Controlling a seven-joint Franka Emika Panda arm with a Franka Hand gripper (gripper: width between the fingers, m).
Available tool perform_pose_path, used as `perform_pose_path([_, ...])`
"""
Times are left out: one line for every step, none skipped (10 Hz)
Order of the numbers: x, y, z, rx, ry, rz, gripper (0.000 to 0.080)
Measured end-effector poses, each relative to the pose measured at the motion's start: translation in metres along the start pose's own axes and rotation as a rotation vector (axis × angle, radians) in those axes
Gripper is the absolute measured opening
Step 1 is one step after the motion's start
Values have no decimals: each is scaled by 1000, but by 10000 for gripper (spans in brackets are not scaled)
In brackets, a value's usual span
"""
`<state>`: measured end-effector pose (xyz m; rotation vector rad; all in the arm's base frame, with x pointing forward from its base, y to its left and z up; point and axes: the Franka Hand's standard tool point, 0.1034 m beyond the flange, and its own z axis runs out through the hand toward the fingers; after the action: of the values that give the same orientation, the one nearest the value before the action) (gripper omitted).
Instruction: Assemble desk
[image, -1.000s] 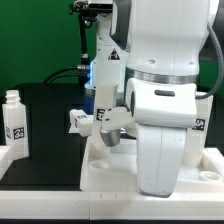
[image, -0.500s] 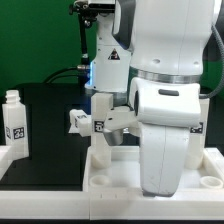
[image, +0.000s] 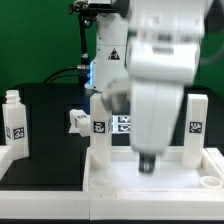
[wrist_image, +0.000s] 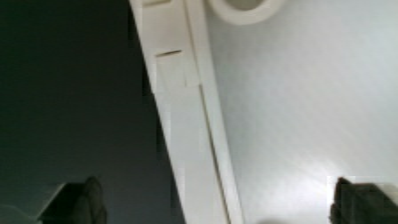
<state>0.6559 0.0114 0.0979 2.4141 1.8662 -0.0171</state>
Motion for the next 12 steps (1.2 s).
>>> perform_pose_path([-8,8,-23,-17,3,93,647])
perform_pose_path([-11,11,-27,-25,5,195,647])
perform_pose_path([-10,9,-23,-19,4,281,649])
perform_pose_path([-9,9,-23,-19,5,354,649])
perform_pose_path([-10,10,-25,-19,7,426,649])
perform_pose_path([-22,5,-39,2,12,469,649])
perform_pose_path([-35,-10,-54,14,15,547,649])
perform_pose_path([-48,-33,-68,38,11,643,649])
perform_pose_path([-56,-48,-74,42,12,715,649])
perform_pose_path([-55,-50,-73,44,10,794,649])
perform_pose_path([-54,-49,-71,46,8,860,649])
perform_pose_path([-54,-49,-71,48,8,917,649])
